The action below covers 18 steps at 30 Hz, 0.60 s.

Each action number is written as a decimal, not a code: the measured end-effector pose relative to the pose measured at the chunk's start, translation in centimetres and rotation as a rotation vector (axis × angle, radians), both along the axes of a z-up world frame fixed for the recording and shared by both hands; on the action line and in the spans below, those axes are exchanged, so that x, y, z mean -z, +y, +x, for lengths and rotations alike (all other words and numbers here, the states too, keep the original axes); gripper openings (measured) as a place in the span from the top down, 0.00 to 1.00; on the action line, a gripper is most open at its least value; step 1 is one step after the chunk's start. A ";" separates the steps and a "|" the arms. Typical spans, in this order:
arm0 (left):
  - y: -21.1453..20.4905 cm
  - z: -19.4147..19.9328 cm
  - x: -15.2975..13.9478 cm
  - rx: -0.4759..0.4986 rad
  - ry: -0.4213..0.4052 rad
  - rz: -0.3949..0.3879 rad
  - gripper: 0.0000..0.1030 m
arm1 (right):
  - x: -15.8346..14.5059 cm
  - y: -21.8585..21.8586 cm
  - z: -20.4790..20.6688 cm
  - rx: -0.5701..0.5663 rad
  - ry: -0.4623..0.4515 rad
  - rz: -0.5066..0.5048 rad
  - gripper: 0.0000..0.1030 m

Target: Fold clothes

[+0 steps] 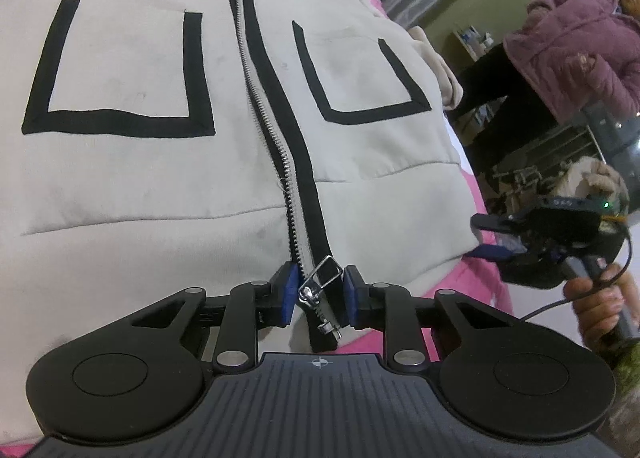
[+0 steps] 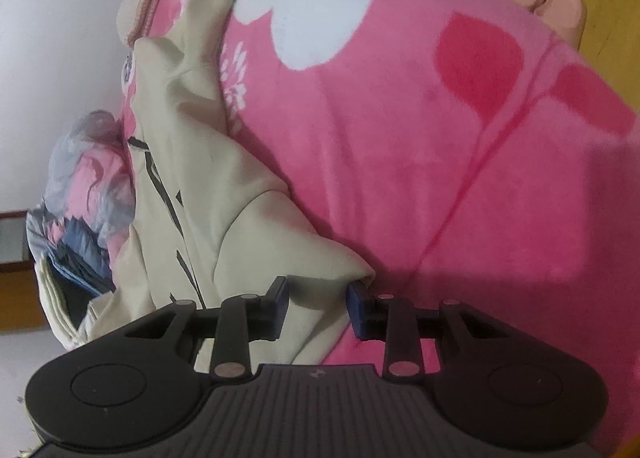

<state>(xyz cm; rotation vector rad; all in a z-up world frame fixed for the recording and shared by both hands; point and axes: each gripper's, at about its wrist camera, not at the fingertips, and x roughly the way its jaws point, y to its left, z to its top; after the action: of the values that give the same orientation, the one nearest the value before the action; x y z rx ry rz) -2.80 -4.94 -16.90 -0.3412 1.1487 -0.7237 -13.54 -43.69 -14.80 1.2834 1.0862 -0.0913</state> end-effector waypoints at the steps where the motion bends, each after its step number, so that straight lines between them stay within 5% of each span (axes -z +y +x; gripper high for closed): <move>1: 0.0 0.0 0.0 -0.003 0.002 -0.002 0.77 | 0.1 0.1 -0.1 0.006 -0.006 0.003 0.67; 5: 0.2 -0.3 0.0 -0.002 -0.016 -0.004 0.80 | 0.4 0.1 -0.4 0.026 -0.028 -0.008 0.77; 9: 0.4 -0.2 -0.2 -0.001 -0.022 -0.008 0.97 | -0.1 0.2 -0.9 0.032 -0.056 -0.038 0.95; 18: 0.9 0.1 -1.2 0.029 -0.004 -0.086 0.99 | -2.0 0.5 -1.8 0.008 -0.115 -0.071 0.97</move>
<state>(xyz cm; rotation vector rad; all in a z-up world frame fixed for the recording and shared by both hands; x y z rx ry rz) -2.68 -4.00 -15.75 -0.3956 1.1225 -0.8004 -15.37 -43.18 -12.77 1.2152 0.9713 -0.0610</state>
